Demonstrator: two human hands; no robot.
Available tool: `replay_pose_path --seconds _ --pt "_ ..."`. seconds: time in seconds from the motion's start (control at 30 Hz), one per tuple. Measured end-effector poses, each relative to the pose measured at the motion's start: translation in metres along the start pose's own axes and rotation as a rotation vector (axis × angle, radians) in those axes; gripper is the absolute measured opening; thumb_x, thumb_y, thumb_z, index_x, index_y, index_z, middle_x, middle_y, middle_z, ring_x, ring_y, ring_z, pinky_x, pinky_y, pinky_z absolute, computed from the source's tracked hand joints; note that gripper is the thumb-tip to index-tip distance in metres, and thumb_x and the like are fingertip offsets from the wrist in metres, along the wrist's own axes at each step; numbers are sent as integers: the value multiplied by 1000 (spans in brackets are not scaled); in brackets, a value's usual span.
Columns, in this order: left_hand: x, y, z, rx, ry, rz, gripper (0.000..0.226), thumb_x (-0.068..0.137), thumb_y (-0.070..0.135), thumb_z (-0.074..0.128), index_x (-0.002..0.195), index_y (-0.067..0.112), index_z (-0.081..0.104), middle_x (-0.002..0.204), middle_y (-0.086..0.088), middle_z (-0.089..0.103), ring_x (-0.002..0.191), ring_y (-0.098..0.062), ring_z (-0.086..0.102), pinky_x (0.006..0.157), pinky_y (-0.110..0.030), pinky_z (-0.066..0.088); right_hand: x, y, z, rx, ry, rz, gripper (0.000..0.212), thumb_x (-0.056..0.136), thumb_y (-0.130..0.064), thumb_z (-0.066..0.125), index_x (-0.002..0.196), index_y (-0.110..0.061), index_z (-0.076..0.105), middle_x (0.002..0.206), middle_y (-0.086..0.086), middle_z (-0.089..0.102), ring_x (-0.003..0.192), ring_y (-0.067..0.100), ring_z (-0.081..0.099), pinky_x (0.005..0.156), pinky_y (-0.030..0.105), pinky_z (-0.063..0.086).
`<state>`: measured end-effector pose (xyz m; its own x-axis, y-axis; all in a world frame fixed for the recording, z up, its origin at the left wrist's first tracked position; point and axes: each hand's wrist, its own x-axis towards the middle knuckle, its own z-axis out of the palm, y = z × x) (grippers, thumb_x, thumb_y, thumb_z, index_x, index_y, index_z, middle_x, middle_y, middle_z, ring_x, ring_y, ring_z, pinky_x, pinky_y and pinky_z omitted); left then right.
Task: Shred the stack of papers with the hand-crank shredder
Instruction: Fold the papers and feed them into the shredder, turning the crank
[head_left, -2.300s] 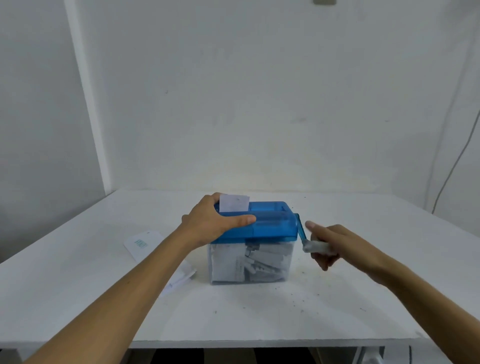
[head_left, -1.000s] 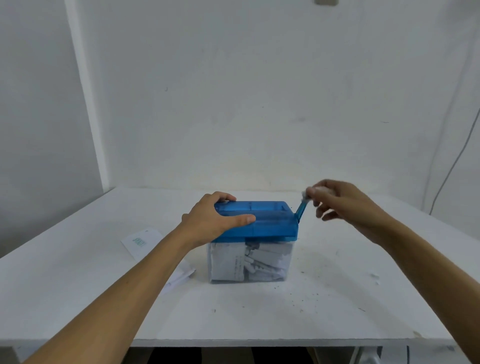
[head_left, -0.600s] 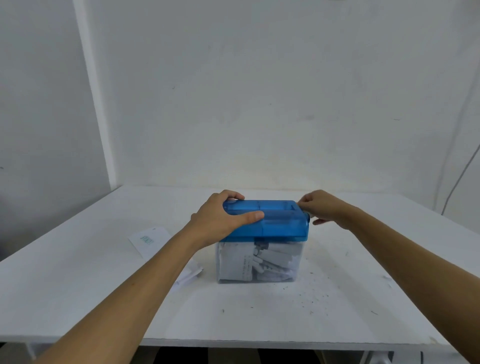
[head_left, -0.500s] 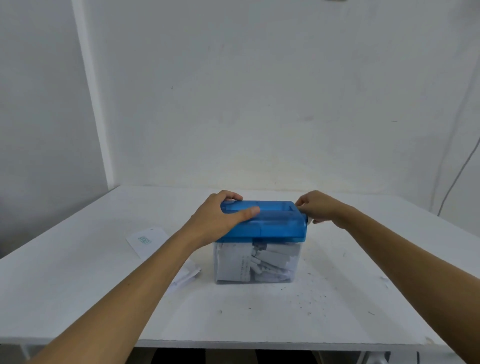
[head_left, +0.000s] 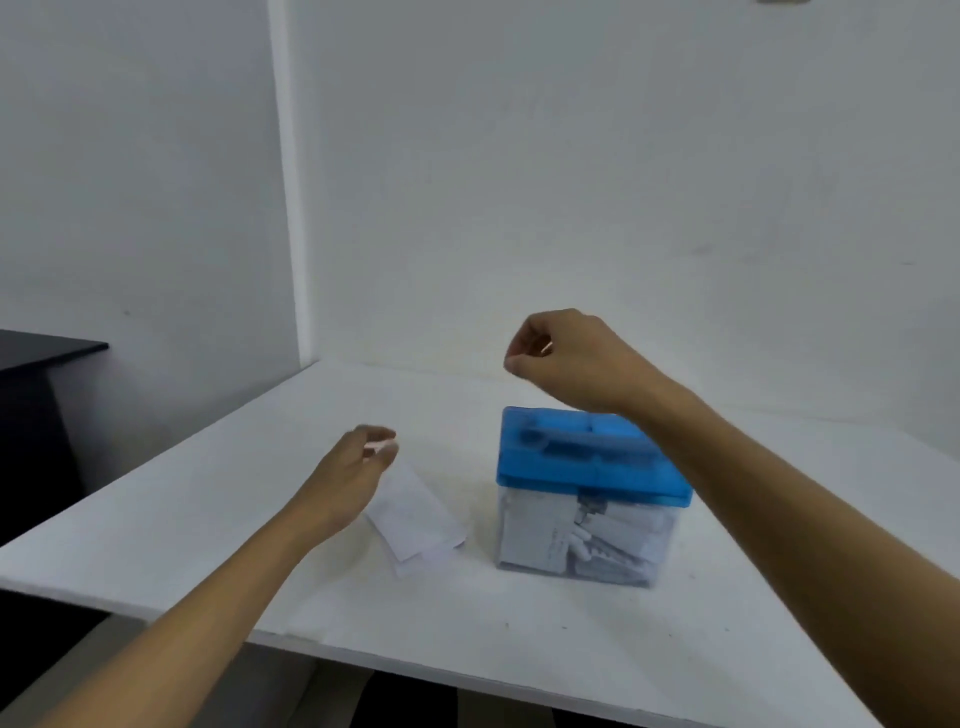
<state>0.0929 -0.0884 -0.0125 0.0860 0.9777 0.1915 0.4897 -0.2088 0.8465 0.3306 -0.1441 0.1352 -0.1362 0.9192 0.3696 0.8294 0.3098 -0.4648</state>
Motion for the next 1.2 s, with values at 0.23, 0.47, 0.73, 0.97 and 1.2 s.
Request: replay_pose_path --seconds 0.23,0.47,0.73,0.97,1.2 --pt "-17 -56 -6 393 0 -88 36 105 35 43 141 30 43 150 5 45 135 -20 46 114 -41 30 0 -61 102 -36 -132 -224 17 97 -20 53 108 -15 64 105 2 59 95 18 57 81 30 48" --pt "-30 -62 3 613 20 98 43 106 36 36 148 26 41 155 12 40 139 -9 40 115 -32 24 -9 -21 199 -364 -346 109 42 101 -31 50 132 -3 43 131 16 45 121 32 46 96 39 44" --pt "-27 -61 3 624 14 84 46 105 36 37 150 25 35 154 11 39 139 -9 39 115 -33 24 -19 9 221 -36 -136 254 57 96 -51 54 144 -22 42 137 3 40 126 23 43 107 36 40" --pt "-27 -59 2 546 49 24 58 104 38 43 156 21 21 162 2 28 145 -20 35 119 -38 24 -16 18 212 275 -57 321 47 98 -17 59 142 -31 46 105 -8 58 93 8 56 82 18 47" --pt "-26 -61 2 411 83 -4 52 104 46 41 151 23 35 154 6 40 140 -17 40 116 -40 27 -16 17 211 411 -5 314 28 101 -24 58 129 -24 59 104 -11 60 91 8 59 70 15 53"
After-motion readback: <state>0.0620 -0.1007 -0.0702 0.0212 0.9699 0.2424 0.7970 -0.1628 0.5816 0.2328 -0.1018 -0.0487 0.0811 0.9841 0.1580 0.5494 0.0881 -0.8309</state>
